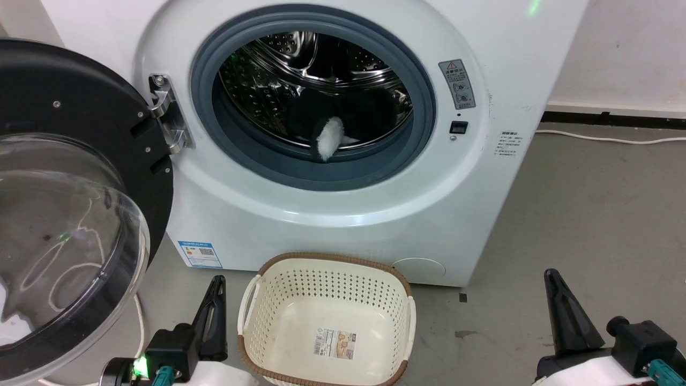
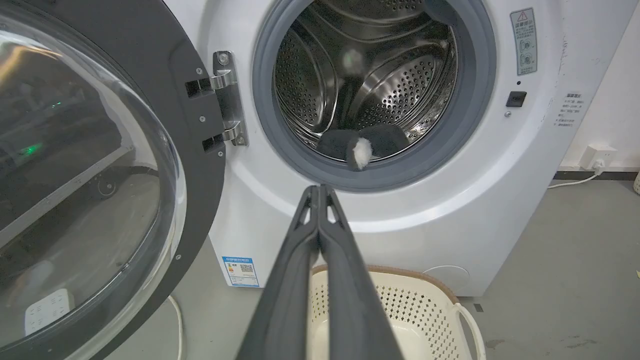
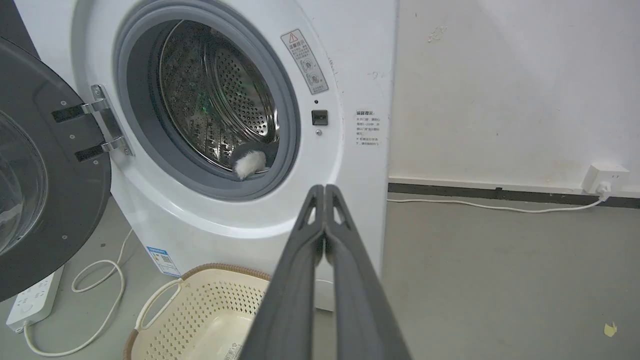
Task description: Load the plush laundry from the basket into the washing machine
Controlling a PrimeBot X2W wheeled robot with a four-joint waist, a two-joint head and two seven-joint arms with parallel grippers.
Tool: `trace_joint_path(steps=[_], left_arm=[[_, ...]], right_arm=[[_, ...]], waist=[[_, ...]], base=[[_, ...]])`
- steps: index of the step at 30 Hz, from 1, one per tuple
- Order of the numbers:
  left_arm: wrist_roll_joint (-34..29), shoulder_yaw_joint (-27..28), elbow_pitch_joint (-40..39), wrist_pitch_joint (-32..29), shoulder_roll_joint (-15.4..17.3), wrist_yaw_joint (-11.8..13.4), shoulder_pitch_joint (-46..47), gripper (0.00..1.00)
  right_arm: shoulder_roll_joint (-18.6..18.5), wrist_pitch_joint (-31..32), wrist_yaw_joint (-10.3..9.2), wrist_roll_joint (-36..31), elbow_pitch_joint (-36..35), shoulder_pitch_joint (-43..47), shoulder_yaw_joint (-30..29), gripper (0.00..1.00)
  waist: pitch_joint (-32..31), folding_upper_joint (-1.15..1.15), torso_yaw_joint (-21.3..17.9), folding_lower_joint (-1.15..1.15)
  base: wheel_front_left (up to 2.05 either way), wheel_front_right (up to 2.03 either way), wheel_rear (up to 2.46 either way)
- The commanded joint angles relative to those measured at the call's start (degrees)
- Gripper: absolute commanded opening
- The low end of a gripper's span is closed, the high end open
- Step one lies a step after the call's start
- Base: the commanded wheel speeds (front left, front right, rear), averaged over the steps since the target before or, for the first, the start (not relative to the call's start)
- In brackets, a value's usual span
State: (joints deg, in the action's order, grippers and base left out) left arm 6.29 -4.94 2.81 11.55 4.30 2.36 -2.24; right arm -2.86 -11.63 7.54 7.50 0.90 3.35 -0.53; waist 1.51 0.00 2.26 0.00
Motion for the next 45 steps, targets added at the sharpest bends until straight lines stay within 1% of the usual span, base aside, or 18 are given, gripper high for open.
trace_joint_path(steps=[1,45], left_arm=[[-0.5,0.3,-0.4,-0.5,-0.2,-0.2,0.5,0.0],[-3.2,2.4,-1.5,-5.6,-0.8,-1.2,1.3,0.0]], right_arm=[[0.0,0.5,-0.01,-0.6,-0.2,-0.7,0.1,0.0],[0.0,5.6,-0.03,-3.8,-0.5,-1.9,0.3,0.0]], waist=[[0.0,0.0,0.0,0.0],[-0.7,0.0,-1.1,0.0]], base=[[0.0,0.0,0.0],[0.0,0.0,0.0]])
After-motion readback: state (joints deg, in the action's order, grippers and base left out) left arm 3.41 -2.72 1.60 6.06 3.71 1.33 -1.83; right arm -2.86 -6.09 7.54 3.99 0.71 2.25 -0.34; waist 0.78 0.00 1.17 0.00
